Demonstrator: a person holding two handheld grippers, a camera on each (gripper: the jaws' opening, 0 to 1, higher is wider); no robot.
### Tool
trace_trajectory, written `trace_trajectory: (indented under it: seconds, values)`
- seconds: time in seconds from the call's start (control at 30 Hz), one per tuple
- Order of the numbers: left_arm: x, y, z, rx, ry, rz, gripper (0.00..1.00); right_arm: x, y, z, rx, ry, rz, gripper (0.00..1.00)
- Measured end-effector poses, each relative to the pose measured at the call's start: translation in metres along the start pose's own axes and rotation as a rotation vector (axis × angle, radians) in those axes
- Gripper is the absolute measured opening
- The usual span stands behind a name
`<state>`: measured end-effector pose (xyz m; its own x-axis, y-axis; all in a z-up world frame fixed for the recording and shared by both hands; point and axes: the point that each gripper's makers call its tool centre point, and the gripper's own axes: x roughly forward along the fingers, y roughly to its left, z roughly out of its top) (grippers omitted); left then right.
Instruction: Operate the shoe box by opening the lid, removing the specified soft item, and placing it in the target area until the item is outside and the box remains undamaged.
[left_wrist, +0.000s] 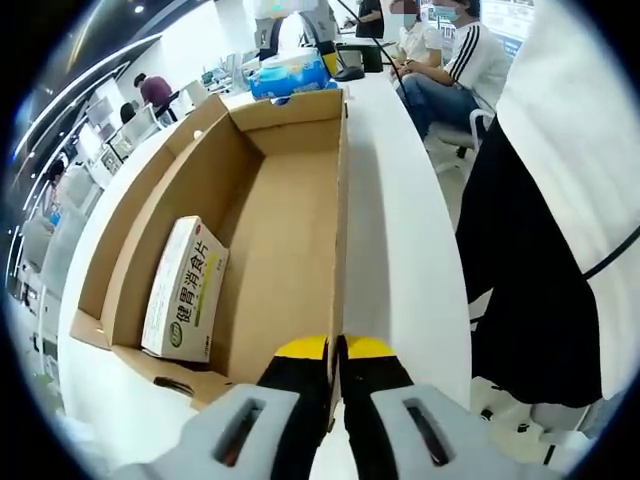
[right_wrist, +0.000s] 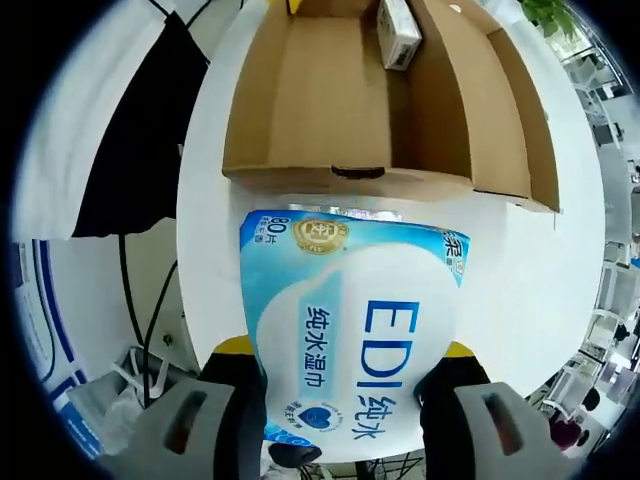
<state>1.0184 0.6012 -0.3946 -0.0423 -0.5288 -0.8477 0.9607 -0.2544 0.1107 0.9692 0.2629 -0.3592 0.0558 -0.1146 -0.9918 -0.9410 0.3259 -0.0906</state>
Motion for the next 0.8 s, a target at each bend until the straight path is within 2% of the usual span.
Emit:
trace_trajectory:
  seconds: [0.13, 0.33, 0.4, 0.53, 0.8]
  values:
    - [0.000, 0.000, 0.001, -0.002, 0.003, 0.003, 0.03, -0.004, 0.005, 0.008, -0.008, -0.012, 0.010, 0.60]
    - [-0.001, -0.001, 0.001, -0.004, 0.011, 0.000, 0.03, 0.013, 0.004, 0.007, -0.038, -0.001, 0.019, 0.60]
    - [0.000, -0.001, 0.000, -0.002, 0.016, -0.003, 0.03, 0.004, 0.006, 0.008, -0.028, -0.007, 0.021, 0.60]
    - [0.001, 0.000, -0.002, 0.012, 0.024, -0.007, 0.03, 0.009, 0.001, 0.004, 0.000, -0.011, 0.022, 0.60]
    - [0.001, 0.000, -0.003, 0.010, 0.024, -0.006, 0.03, 0.010, 0.003, 0.009, -0.027, 0.015, 0.030, 0.61]
